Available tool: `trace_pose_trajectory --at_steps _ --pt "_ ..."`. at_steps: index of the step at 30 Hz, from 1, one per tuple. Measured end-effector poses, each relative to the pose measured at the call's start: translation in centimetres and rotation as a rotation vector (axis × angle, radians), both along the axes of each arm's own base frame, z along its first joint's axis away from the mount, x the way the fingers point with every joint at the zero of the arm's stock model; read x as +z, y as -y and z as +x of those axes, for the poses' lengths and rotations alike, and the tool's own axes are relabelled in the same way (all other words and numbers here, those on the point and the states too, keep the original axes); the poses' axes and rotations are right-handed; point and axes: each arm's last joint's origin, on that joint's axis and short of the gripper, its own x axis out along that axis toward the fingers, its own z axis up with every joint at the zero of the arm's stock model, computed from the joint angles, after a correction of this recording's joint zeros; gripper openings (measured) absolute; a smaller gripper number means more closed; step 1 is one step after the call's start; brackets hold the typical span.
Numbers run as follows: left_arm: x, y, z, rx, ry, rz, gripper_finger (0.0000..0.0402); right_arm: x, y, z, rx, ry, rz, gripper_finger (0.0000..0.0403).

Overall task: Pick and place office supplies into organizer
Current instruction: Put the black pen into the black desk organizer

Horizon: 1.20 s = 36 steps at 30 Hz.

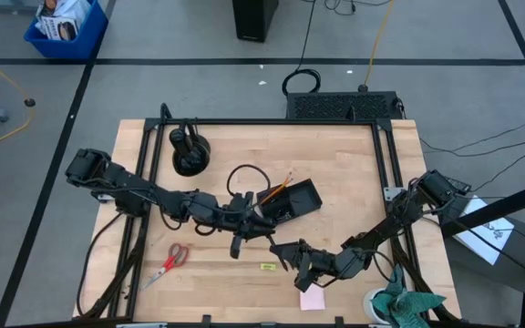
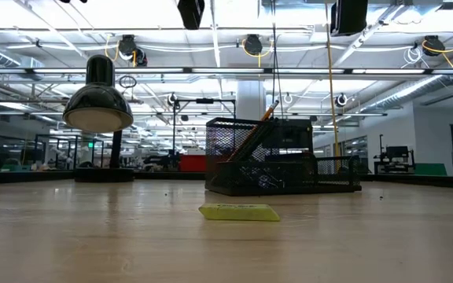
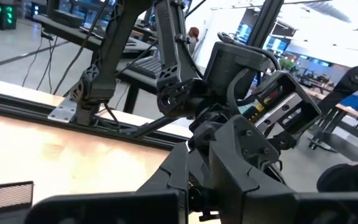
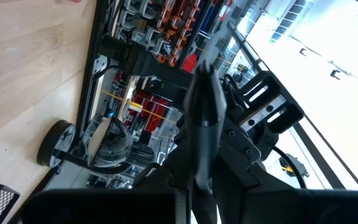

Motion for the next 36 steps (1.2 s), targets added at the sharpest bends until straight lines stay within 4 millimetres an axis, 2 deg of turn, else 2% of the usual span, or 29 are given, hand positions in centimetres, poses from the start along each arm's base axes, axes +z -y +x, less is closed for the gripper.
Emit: trace_pose_trajectory --at_steps 5,15,21,24,27,36 --pt "0.0 0.3 -0.1 -0.007 0.002 0.013 0.0046 0.1 0.0 0.0 0.0 0.006 0.007 0.0027" --pt "-0.2 0.2 0.0 0.018 -0.007 0.017 0.0172 0.5 0.8 0.5 -0.037 0.049 0.061 0.0026" --pt "-0.2 0.3 0.0 0.017 -0.008 0.009 0.021 0.6 1.0 0.5 -0.045 0.062 0.082 0.0026" --pt "-0.4 0.3 0.0 0.017 -0.025 0.009 0.021 0.6 1.0 0.5 -0.064 0.061 0.084 0.0026" --pt "-0.4 0.3 0.0 0.018 -0.028 -0.001 0.0194 0.6 1.0 0.5 -0.07 0.061 0.085 0.0026" --pt "-0.2 0.4 -0.1 -0.014 -0.022 -0.036 0.0071 0.4 0.9 0.4 -0.055 0.037 0.057 0.0027"
